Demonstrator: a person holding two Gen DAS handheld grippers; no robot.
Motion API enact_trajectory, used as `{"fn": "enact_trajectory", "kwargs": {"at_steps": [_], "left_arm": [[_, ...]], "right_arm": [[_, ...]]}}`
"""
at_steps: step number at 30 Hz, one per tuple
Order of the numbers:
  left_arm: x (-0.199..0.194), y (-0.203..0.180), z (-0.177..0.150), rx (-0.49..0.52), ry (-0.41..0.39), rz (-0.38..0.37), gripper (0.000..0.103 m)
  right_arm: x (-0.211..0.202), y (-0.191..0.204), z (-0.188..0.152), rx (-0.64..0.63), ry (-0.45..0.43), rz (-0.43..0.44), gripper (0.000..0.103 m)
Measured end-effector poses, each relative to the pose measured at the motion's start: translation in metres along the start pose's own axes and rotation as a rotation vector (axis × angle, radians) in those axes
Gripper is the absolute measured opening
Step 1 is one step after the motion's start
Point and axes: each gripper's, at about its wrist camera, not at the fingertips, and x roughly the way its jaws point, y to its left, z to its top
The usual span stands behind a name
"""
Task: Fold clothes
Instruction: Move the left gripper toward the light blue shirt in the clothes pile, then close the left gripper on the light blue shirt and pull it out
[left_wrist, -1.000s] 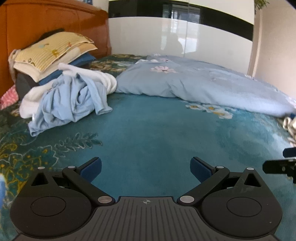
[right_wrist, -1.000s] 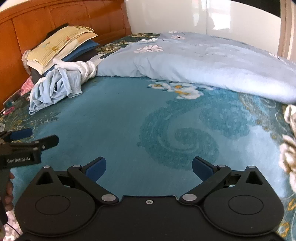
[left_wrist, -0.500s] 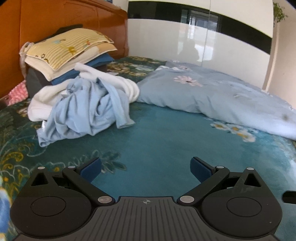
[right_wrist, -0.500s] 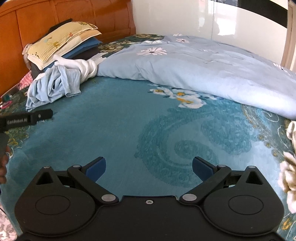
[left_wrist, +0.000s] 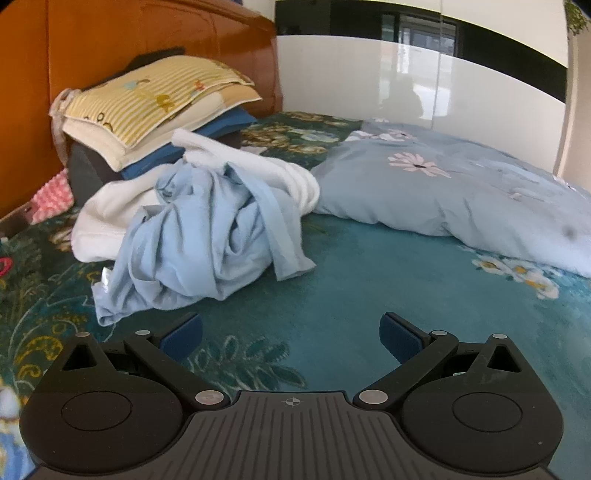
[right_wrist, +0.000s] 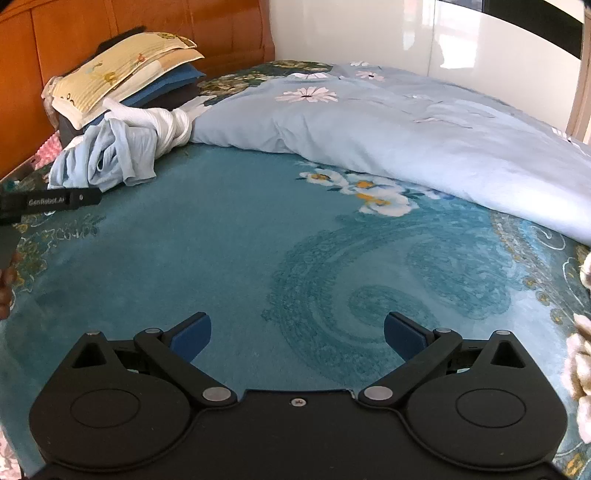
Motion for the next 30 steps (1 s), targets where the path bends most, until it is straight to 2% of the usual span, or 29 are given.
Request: {"fn": "enact_trajectory", "kwargs": {"at_steps": [10,16,21,25,30], "left_arm": [[0.024,0.021,0.014,-0.049,-0.019,0.067,0.103],[0.032,0.034,0.031,-0.048,-0.085,0.160,0.103],[0.041,0.043,0.044,-0.062,-0.101,0.170,0.103],[0.052,0.045,0.055,-0.060,-0.105,0.185,0.101],[0.066,0.048,0.062,-0.072,-0.088,0.207,0.090]], "right_arm": [[0.007,-0.005,-0.004,0.016,0.015,0.008,0.100],[0.012,-0.006,-0.007,0.022,0.028,0.015,0.100],[0.018,-0.006,-0.011,0.032,0.048,0.019,0.100],[0.022,-0.006,-0.013,0.035,0.059,0.020,0.100],[0.023,-0.009,-0.016,0.043,0.072,0.013,0.100]]}}
